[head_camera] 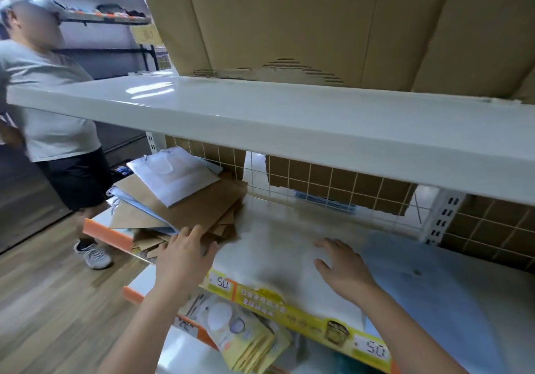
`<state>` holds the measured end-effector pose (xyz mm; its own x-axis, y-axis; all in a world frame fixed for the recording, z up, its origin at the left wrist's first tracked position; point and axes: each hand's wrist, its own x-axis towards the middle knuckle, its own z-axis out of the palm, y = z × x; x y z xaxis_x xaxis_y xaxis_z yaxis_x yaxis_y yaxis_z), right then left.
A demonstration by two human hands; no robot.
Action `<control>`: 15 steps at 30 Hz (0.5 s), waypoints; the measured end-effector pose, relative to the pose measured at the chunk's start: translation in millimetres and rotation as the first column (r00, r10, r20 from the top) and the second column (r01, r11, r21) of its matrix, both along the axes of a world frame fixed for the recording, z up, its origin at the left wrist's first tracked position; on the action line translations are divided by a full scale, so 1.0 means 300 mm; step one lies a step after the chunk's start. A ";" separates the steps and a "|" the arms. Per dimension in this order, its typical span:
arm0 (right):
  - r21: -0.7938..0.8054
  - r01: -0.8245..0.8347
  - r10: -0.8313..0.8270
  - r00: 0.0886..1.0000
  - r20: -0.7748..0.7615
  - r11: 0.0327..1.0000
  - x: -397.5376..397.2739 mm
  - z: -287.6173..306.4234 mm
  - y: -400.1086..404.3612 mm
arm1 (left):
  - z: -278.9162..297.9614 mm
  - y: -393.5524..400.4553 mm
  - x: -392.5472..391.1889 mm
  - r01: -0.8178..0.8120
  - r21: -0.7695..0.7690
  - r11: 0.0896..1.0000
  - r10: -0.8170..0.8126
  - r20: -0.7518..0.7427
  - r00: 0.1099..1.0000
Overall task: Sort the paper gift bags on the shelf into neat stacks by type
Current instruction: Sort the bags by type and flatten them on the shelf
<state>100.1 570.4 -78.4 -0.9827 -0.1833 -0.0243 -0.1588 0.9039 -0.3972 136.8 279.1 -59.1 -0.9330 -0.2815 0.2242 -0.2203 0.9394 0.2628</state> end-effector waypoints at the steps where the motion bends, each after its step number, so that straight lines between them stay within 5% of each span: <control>1: -0.001 0.007 -0.007 1.000 0.001 1.000 -0.011 -0.005 -0.025 | 0.002 -0.036 -0.024 -0.007 0.006 1.000 0.007 0.003 1.000; 15: -0.068 0.197 -0.194 0.980 0.046 0.978 -0.148 -0.095 -0.572 | -0.016 -0.688 -0.460 0.077 0.026 0.997 -0.075 -0.040 0.996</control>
